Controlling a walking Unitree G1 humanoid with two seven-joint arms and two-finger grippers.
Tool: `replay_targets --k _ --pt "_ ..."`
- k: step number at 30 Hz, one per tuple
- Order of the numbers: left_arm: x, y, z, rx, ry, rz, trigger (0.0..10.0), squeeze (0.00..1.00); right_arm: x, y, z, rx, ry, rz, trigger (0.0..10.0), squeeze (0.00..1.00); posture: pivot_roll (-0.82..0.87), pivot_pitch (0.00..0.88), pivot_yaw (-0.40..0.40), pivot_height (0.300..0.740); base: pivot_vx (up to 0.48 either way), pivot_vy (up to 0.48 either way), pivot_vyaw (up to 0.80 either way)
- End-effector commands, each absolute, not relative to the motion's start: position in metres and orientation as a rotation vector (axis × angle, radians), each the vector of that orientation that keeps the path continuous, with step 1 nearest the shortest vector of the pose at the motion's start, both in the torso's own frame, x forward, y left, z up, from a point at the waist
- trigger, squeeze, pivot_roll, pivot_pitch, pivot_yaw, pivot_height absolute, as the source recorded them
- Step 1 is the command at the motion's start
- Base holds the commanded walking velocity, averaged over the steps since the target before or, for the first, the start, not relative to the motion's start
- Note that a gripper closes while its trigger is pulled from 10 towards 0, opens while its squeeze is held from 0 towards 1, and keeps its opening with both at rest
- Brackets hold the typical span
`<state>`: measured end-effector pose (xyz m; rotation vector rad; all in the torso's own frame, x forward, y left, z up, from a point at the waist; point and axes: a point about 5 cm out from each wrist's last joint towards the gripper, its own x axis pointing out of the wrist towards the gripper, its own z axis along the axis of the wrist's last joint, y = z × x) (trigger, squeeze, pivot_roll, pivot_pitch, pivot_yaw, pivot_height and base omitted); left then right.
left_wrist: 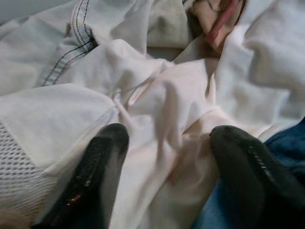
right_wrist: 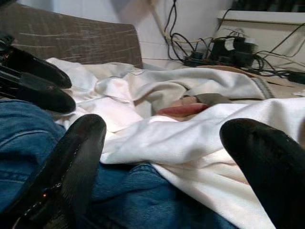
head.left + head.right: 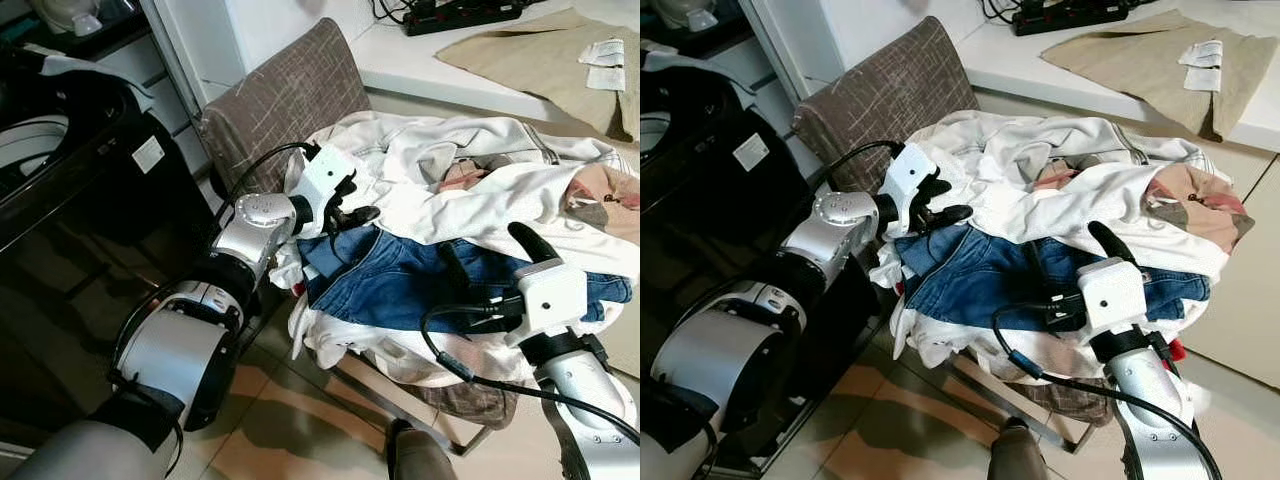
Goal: Clothes washing
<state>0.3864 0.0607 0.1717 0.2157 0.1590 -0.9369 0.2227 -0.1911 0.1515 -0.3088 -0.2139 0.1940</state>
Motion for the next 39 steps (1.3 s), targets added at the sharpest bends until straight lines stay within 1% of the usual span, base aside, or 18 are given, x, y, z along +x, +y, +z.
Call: replay_targets --k 1,5,11,14,21,24,26,30,33,34,39 --pt "0.391 0.066 0.182 0.183 0.150 -0.926 10.0 1.00 0.224 -0.189 0.155 -0.309 -0.236 0.191 10.0 0.00 -0.34 0.054 0.175 0.740 0.000 0.000 0.00" --pt "0.394 0.069 0.191 0.178 0.125 -0.925 10.0 1.00 0.223 -0.188 0.153 -0.307 -0.234 0.190 10.0 0.00 -0.34 0.053 0.177 0.740 0.000 0.000 0.00" --pt "0.394 0.069 0.192 0.195 0.130 -0.929 10.0 1.00 0.223 -0.186 0.153 -0.304 -0.235 0.190 10.0 0.00 -0.34 0.050 0.177 0.740 0.000 0.000 0.00" --pt "0.393 0.070 0.186 0.279 0.135 -0.922 10.0 1.00 0.225 -0.185 0.154 -0.307 -0.241 0.193 10.0 0.00 -0.35 0.050 0.176 0.740 0.000 0.000 0.00" --pt "0.395 0.073 0.182 0.361 0.163 -0.887 10.0 1.00 0.223 -0.180 0.157 -0.305 -0.251 0.206 10.0 0.00 -0.35 0.069 0.171 0.740 0.000 0.000 0.00" --pt "0.396 0.074 0.184 0.386 0.169 -0.877 10.0 1.00 0.220 -0.179 0.159 -0.305 -0.255 0.210 10.0 0.00 -0.35 0.090 0.171 0.740 0.000 0.000 0.00" --pt "0.400 0.073 0.195 0.409 0.155 -0.872 10.0 1.00 0.209 -0.176 0.163 -0.299 -0.246 0.219 10.0 0.00 -0.36 0.159 0.174 0.740 0.000 0.000 0.00" --pt "0.400 0.069 0.196 0.410 0.165 -0.871 10.0 1.00 0.200 -0.173 0.161 -0.294 -0.229 0.224 10.0 0.00 -0.37 0.186 0.181 0.740 0.000 0.000 0.00" --pt "0.397 0.063 0.185 0.411 0.208 -0.882 10.0 1.00 0.194 -0.170 0.160 -0.291 -0.218 0.222 10.0 0.00 -0.39 0.212 0.194 0.740 0.000 0.000 0.00" --pt "0.394 0.060 0.176 0.418 0.236 -0.887 10.0 0.00 0.192 -0.170 0.160 -0.290 -0.214 0.217 10.0 0.00 -0.39 0.220 0.200 0.740 0.000 0.000 0.00" --pt "0.380 0.044 0.146 0.386 0.311 -0.935 10.0 0.00 0.183 -0.171 0.162 -0.290 -0.195 0.181 10.0 0.00 -0.43 0.235 0.214 0.740 0.000 0.000 0.00"
